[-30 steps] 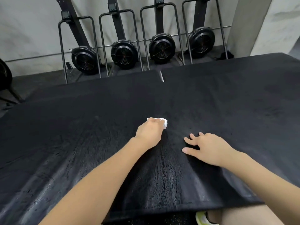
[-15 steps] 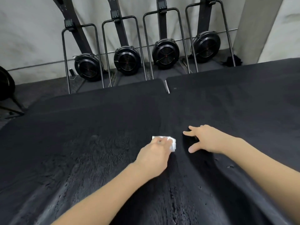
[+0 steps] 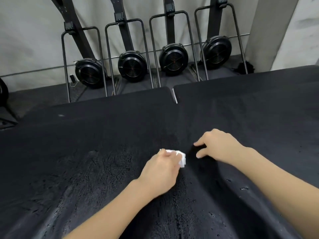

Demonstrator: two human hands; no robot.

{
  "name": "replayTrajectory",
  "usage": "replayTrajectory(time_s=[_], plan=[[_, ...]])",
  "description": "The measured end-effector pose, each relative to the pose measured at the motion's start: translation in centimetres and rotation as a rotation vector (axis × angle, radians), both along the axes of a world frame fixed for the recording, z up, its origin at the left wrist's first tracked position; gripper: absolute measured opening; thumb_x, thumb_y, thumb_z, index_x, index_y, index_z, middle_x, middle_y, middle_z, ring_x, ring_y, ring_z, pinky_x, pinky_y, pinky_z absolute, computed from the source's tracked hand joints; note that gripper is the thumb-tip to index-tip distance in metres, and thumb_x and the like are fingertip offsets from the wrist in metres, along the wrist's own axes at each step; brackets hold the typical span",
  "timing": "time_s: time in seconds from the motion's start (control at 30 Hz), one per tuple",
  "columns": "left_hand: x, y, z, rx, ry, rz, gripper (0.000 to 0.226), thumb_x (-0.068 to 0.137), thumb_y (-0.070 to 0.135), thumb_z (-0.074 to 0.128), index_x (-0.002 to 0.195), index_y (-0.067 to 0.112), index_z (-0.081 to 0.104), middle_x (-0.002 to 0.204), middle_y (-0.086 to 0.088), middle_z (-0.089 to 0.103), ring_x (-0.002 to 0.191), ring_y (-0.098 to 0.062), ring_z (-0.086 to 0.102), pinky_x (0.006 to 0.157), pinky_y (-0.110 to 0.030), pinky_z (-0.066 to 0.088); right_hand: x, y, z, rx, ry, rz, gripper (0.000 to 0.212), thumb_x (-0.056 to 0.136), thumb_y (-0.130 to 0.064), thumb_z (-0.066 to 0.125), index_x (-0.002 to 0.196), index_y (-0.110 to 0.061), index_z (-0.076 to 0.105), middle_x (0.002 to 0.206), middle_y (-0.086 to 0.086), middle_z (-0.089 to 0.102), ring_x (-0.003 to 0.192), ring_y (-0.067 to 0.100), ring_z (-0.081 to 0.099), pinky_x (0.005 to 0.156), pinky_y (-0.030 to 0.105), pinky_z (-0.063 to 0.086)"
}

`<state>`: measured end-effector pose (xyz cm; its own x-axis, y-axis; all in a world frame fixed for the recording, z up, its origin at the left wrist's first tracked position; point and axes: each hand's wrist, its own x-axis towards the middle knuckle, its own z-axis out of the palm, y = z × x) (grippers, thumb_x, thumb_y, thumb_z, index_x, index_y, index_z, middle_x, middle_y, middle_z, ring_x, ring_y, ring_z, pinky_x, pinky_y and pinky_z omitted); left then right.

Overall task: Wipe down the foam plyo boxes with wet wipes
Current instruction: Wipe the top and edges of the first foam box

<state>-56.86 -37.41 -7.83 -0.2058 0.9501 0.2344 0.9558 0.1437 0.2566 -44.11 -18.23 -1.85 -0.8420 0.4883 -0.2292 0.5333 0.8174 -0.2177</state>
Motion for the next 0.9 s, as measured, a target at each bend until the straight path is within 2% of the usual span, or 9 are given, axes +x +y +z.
replayTrajectory(time_s=[0.07,0.13,0.27,0.37,0.47,0.63,0.7,0.8,0.9], plan=[[0.6,-0.9,0.2,-0.018,-0.034,-0.012,0.013,0.102,0.021,0.043,0.100,0.031,0.051,0.113,0.026,0.054,0.100,-0.007,0.046,0.073,-0.026,0.049,-1.5,1.0,0.4,0.000,0.067,0.006,0.061,0.082,-0.051,0.074,0.139,-0.041,0.054,0.139,-0.009,0.057,0.124,0.020,0.054,0.086,0.033,0.046],[1.0,-1.2,0.6,-0.033,-0.042,0.000,0.013,0.103,0.023,0.042,0.103,0.032,0.051,0.120,0.024,0.055,0.110,-0.005,0.045,0.075,-0.024,0.050,-3.2,2.0,0.7,0.000,0.064,0.016,0.068,0.084,-0.050,0.073,0.146,-0.039,0.046,0.145,-0.007,0.051,0.132,0.022,0.047,0.095,0.037,0.045],[0.4,-0.1,0.6,-0.112,-0.026,0.033,0.018,0.103,0.021,0.041,0.117,0.030,0.047,0.123,0.020,0.051,0.123,-0.007,0.041,0.078,-0.033,0.056,-5.6,4.6,-0.2,-0.049,-0.061,0.047,0.082,0.083,-0.049,0.075,0.153,-0.038,0.033,0.163,-0.008,0.025,0.146,0.024,0.027,0.113,0.044,0.033],[-1.8,2.0,0.3,-0.142,-0.003,0.060,0.023,0.103,0.020,0.041,0.123,0.028,0.046,0.127,0.019,0.049,0.128,-0.012,0.039,0.080,-0.040,0.058,-6.2,5.7,-0.8,-0.069,-0.116,0.079,0.087,0.082,-0.051,0.075,0.155,-0.035,0.029,0.164,-0.007,0.022,0.142,0.023,0.034,0.111,0.034,0.034],[-4.9,5.1,0.0,-0.189,0.043,0.114,0.028,0.103,0.019,0.041,0.130,0.024,0.046,0.131,0.011,0.049,0.126,-0.020,0.041,0.080,-0.043,0.058,-6.9,6.1,-1.2,-0.033,-0.132,0.104,0.088,0.081,-0.052,0.075,0.155,-0.033,0.031,0.162,-0.007,0.028,0.138,0.021,0.040,0.106,0.030,0.037],[-10.6,11.4,1.0,-0.237,0.055,0.143,0.033,0.102,0.012,0.037,0.128,0.025,0.050,0.126,0.005,0.055,0.114,-0.026,0.045,0.092,-0.037,0.049,-7.7,6.5,-1.4,-0.011,-0.148,0.117,0.086,0.079,-0.052,0.076,0.153,-0.034,0.035,0.157,-0.009,0.038,0.130,0.018,0.046,0.093,0.024,0.040],[-12.7,13.4,1.9,-0.239,0.014,0.159,0.032,0.102,0.011,0.035,0.124,0.026,0.053,0.122,0.004,0.058,0.111,-0.027,0.049,0.091,-0.037,0.049,-7.8,6.4,-1.3,-0.010,-0.151,0.122,0.086,0.079,-0.051,0.076,0.153,-0.035,0.035,0.157,-0.010,0.037,0.134,0.018,0.043,0.096,0.024,0.040],[-15.0,16.4,3.3,-0.286,0.066,0.195,0.031,0.106,0.010,0.033,0.129,0.012,0.052,0.125,-0.008,0.058,0.110,-0.030,0.056,0.083,-0.025,0.037,-7.9,6.6,-1.5,-0.022,-0.145,0.119,0.087,0.078,-0.050,0.078,0.153,-0.034,0.036,0.160,-0.011,0.031,0.140,0.018,0.039,0.105,0.027,0.038],[-16.8,18.3,3.6,-0.347,0.065,0.290,0.034,0.108,0.014,0.026,0.133,0.005,0.048,0.126,-0.016,0.056,0.111,-0.034,0.054,0.092,-0.035,0.044,-8.1,6.9,-1.7,-0.033,-0.134,0.111,0.088,0.077,-0.049,0.079,0.152,-0.034,0.037,0.158,-0.011,0.034,0.138,0.017,0.041,0.105,0.026,0.040]])
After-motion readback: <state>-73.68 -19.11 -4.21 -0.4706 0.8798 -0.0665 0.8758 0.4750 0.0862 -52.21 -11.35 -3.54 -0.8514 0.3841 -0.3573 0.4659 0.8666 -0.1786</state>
